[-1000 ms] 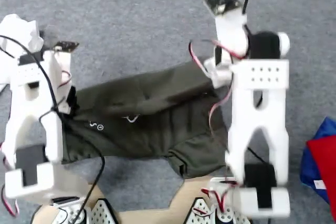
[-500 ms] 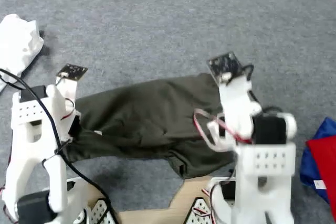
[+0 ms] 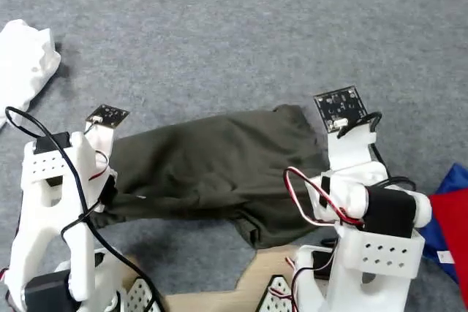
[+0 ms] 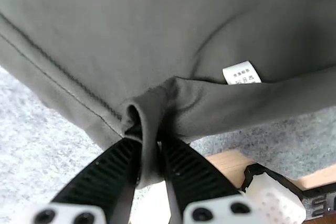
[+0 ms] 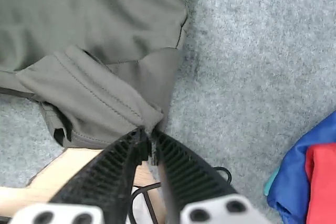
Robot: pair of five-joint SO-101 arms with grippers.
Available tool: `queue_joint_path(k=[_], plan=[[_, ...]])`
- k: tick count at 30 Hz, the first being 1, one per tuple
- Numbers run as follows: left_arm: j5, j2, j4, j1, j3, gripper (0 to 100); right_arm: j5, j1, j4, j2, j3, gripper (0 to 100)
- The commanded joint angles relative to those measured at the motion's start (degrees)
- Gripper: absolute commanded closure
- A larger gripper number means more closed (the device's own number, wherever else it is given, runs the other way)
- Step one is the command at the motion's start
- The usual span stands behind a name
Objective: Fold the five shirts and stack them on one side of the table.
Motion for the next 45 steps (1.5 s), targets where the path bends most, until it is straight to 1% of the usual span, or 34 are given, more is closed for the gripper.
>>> queue_joint_path(k=[1, 3, 6, 9, 12, 16, 19, 20, 22, 24, 26, 27, 30, 33, 36, 45], plan=[[-0.2, -1.1, -0.5, -0.6, -0.4, 98, 5.3, 0.7, 0.8, -0.6, 0.3, 99.0], [-0.4, -1.1, -0.5, -0.5, -0.4, 97, 9.8, 0.7, 0.8, -0.9, 1.2, 99.0], [-0.4, -1.3, 0.0, -0.4, -0.4, 89, 14.8, 0.7, 1.0, -1.0, 2.2, 98.0], [-0.4, -1.5, -0.1, -0.4, -1.3, 80, 17.3, 0.7, 1.0, -1.0, 2.4, 90.8], [-0.3, -1.1, 0.1, -0.7, -4.1, 77, 19.0, 0.7, 1.1, -1.0, 2.2, 83.8], [0.3, -1.1, 2.1, -0.8, -9.5, 81, 22.0, 0.7, 1.1, -0.9, 1.7, 81.8], [4.8, -1.1, 3.5, -0.7, -14.6, 87, 22.0, 0.7, 0.6, -0.1, -0.5, 82.0], [6.9, -1.0, 3.4, -0.4, -16.0, 90, 21.4, 0.5, -0.1, 0.6, -1.0, 82.1], [10.5, -0.8, 3.3, 0.2, -18.4, 95, 17.5, -1.2, -2.7, 3.8, -1.5, 83.6], [12.4, 0.1, 2.7, 3.1, -19.3, 98, 14.0, -3.3, -6.1, 9.2, -2.0, 90.3], [14.6, 2.3, 1.6, 5.8, -19.2, 98, 11.9, -6.6, -9.8, 16.1, -3.6, 97.5], [16.1, 3.8, 0.7, 7.1, -19.2, 98, 10.9, -8.0, -11.4, 19.8, -5.0, 99.4], [20.4, 9.5, -2.6, 9.2, -19.7, 98, 5.8, -11.0, -15.6, 31.5, -11.1, 99.1], [23.7, 16.2, -7.6, 9.4, -19.7, 98, 2.6, -12.4, -18.6, 43.6, -18.9, 99.0], [25.5, 22.6, -9.8, 9.3, -20.9, 98, 1.8, -12.8, -18.9, 54.9, -27.0, 99.0], [25.6, 38.6, -9.7, 9.3, -29.7, 98, 1.9, -12.3, -18.8, 85.3, -49.8, 99.0]])
